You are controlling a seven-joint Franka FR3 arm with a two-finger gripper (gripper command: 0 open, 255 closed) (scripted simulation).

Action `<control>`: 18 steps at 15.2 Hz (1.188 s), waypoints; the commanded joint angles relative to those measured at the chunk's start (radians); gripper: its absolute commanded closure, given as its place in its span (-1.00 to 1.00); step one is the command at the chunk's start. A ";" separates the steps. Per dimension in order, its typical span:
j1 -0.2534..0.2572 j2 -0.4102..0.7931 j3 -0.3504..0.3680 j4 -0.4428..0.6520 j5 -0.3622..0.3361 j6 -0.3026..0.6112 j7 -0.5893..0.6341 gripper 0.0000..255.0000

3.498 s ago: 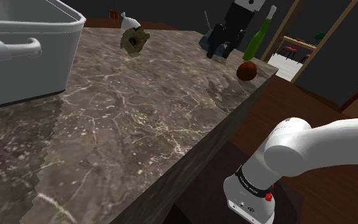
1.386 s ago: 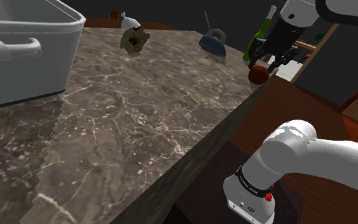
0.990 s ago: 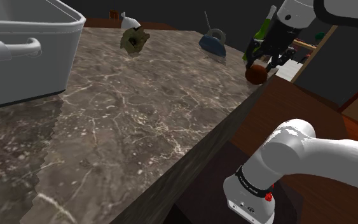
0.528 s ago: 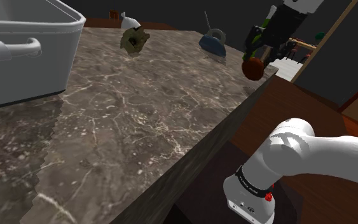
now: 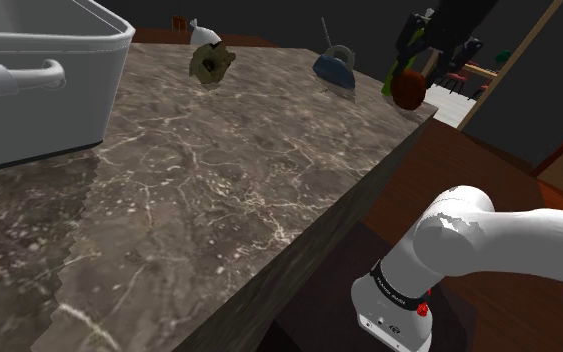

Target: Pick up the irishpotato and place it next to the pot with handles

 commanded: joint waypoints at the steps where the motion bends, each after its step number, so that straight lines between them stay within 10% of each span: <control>1: 0.000 0.019 0.000 0.038 0.000 -0.020 -0.002 1.00; 18: -0.003 0.192 0.006 0.392 0.002 -0.200 -0.021 1.00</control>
